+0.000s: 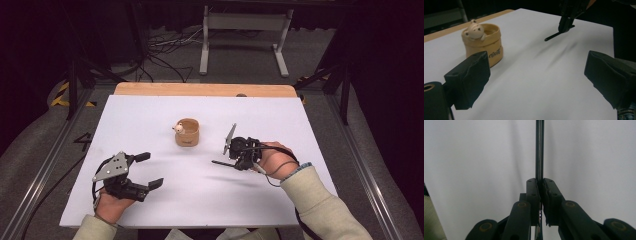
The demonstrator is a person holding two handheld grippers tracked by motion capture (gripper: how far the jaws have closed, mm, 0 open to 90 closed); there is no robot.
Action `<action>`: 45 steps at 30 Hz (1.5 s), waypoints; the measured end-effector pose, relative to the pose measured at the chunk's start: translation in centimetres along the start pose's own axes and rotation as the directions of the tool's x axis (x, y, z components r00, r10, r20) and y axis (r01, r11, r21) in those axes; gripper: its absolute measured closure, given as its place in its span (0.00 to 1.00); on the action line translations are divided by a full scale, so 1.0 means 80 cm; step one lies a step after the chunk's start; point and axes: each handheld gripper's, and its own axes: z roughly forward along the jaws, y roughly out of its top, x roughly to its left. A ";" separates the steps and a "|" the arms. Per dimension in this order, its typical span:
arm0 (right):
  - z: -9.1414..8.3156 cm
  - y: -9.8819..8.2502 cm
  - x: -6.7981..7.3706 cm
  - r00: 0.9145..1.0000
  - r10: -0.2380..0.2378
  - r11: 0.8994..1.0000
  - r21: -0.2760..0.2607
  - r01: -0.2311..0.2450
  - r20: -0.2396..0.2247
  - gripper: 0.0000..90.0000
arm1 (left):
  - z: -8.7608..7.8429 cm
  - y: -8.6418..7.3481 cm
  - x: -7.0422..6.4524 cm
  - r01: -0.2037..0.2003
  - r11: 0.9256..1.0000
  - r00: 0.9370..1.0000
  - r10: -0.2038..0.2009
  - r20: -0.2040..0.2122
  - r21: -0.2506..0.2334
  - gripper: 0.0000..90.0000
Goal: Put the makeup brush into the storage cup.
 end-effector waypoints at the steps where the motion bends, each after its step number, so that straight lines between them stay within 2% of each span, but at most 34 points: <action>1: -0.003 0.001 0.002 1.000 -0.004 1.000 -0.002 0.004 -0.001 0.93 | 0.003 0.005 0.000 -0.010 1.000 1.000 0.010 0.019 0.003 0.08; 2: -0.007 0.003 0.004 1.000 -0.010 1.000 -0.002 0.010 0.001 0.93 | 0.004 0.009 0.001 -0.021 1.000 0.999 0.021 0.034 0.003 0.08; 8: -0.019 0.014 0.013 0.999 -0.053 0.999 -0.001 0.053 0.002 0.93 | 0.023 0.025 0.004 -0.022 1.000 0.995 0.022 0.099 0.006 0.08; 12: -0.027 0.020 0.018 0.997 -0.072 0.997 -0.001 0.072 0.001 0.93 | 0.041 0.035 0.002 -0.052 0.997 0.988 0.043 0.148 0.051 0.09; 16: -0.031 0.028 0.024 0.995 -0.102 0.995 0.004 0.103 -0.007 0.93 | 0.054 0.042 -0.003 -0.070 0.996 0.980 0.058 0.189 0.057 0.09; 20: -0.038 0.038 0.031 0.990 -0.138 0.990 0.009 0.138 -0.013 0.93 | 0.062 0.046 -0.006 -0.079 0.995 0.975 0.065 0.211 0.059 0.10; 21: -0.041 0.041 0.032 0.989 -0.148 0.989 -0.004 0.148 -0.020 0.93 | 0.067 0.048 -0.008 -0.078 0.995 0.972 0.061 0.229 0.065 0.10; 22: -0.041 0.041 0.032 0.989 -0.148 0.989 -0.004 0.148 -0.020 0.93 | 0.067 0.048 -0.008 -0.078 0.995 0.972 0.061 0.229 0.065 0.11; 26: -0.051 0.049 0.041 0.983 -0.177 0.984 -0.022 0.177 -0.036 0.93 | 0.075 0.050 -0.011 -0.081 0.994 0.965 0.060 0.256 0.071 0.13; 31: -0.056 0.056 0.048 0.978 -0.205 0.979 -0.013 0.205 -0.038 0.93 | 0.083 0.051 -0.014 -0.082 0.994 0.956 0.056 0.289 0.077 0.16; 33: -0.058 0.060 0.051 0.973 -0.226 0.974 -0.009 0.226 -0.051 0.93 | 0.085 0.052 -0.015 -0.080 0.993 0.952 0.052 0.301 0.082 0.20; 39: -0.057 0.071 0.057 0.966 -0.251 0.968 -0.006 0.252 -0.055 0.93 | 0.089 0.052 -0.017 -0.096 0.990 0.942 0.056 0.332 0.106 0.32; 42: -0.056 0.076 0.060 0.964 -0.259 0.966 -0.001 0.260 -0.059 0.93 | 0.091 0.051 -0.019 -0.118 0.987 0.933 0.071 0.353 0.113 0.40; 45: -0.056 0.079 0.061 0.962 -0.266 0.964 -0.005 0.267 -0.064 0.93 | 0.092 0.049 -0.021 -0.135 0.984 0.931 0.084 0.356 0.121 0.47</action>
